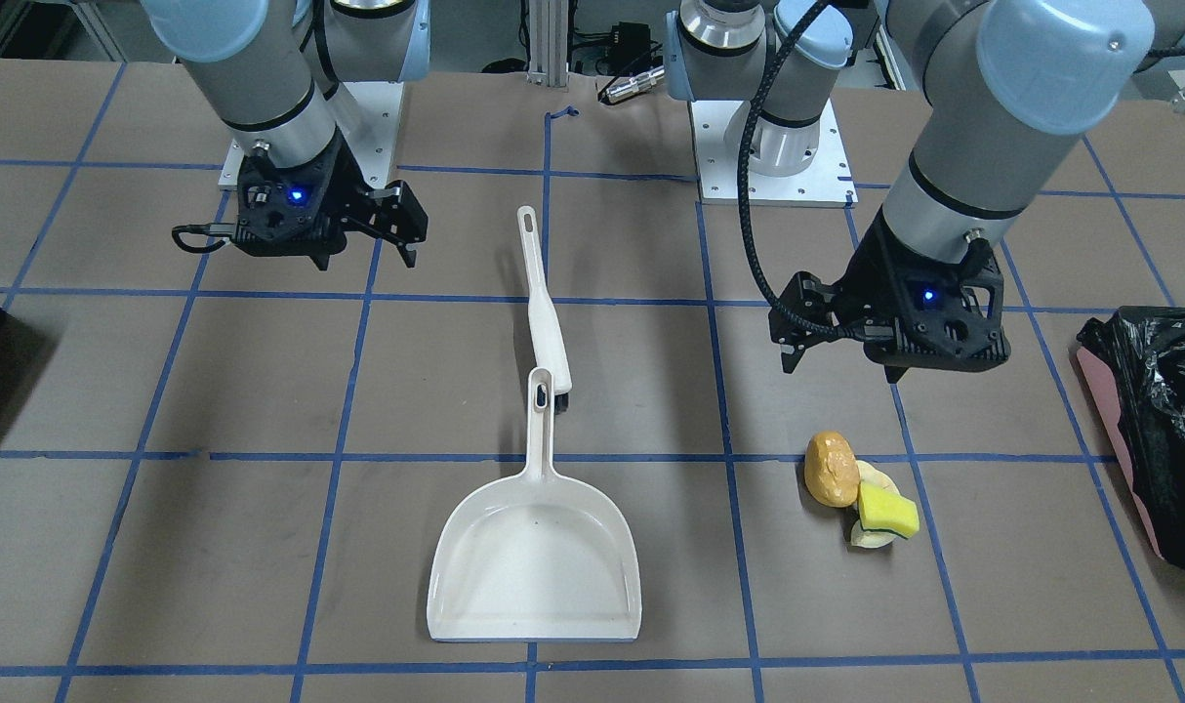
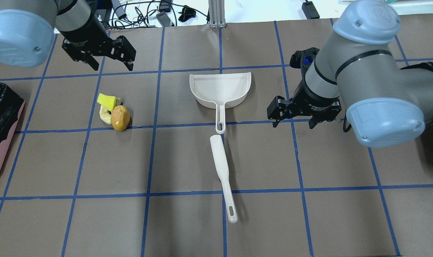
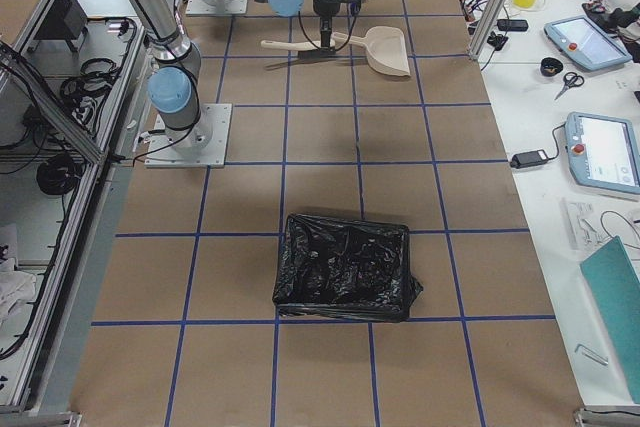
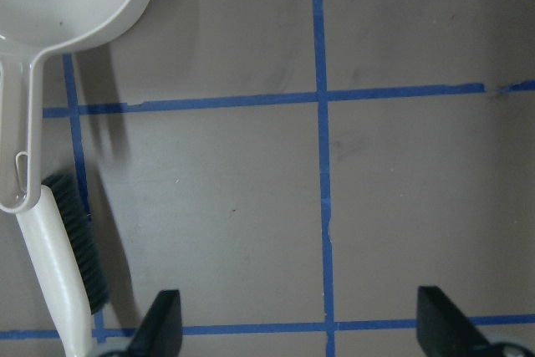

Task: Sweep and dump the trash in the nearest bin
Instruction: 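Grasp the white dustpan handle with the left gripper while the right grasps the brush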

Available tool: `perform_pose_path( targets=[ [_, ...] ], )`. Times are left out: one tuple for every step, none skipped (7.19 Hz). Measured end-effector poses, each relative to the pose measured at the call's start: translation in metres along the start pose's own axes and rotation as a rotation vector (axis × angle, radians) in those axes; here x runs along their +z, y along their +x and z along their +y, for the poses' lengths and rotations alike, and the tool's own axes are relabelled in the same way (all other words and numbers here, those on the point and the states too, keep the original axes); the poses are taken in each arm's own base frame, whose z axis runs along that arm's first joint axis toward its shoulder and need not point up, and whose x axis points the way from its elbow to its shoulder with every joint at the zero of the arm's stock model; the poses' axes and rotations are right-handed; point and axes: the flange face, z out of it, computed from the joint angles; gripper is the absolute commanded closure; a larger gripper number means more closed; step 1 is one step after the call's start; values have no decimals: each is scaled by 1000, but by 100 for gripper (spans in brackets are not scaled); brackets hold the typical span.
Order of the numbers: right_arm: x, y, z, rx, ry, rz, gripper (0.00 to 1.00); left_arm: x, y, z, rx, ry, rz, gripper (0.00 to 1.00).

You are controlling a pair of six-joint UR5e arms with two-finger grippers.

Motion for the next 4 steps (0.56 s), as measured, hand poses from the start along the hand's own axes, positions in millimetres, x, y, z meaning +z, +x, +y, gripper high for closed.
perform_pose_path(
  targets=[
    [11,-20,11,-21,-27,-2,0,7,16,-15,-12,4,1,0],
    [24,-40,22,-27,-54,5,0,19,43,-27,-26,10,5,0],
    [36,-58,30,-35,-80,15,0,36,72,-35,-32,19,13,0],
    [52,-73,36,-42,-109,25,0,57,104,-41,-32,30,22,0]
  ],
)
